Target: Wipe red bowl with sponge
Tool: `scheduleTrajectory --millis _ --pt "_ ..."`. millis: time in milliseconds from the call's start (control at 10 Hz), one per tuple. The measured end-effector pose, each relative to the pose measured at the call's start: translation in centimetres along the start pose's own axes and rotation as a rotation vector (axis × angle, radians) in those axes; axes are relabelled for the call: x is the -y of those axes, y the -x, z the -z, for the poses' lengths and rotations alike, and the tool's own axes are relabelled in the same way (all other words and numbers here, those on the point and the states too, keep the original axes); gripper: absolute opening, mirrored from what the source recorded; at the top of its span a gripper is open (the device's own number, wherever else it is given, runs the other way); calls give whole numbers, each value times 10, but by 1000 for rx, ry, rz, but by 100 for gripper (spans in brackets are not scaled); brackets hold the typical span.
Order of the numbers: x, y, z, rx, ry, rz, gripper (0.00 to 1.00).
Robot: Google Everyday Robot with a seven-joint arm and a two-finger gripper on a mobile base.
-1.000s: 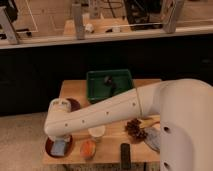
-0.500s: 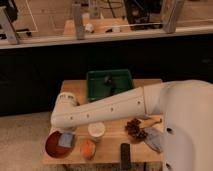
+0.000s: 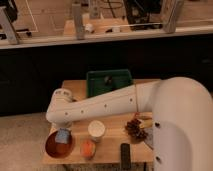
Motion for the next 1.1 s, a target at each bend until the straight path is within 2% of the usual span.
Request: scheduleTrajectory --millis 300,700,900,1100 --pt "15 16 -3 42 -17 34 0" --pt "12 53 7 104 -47 26 0" --pt "6 66 10 129 -42 2 0" --pt "-12 63 14 118 -21 -43 0"
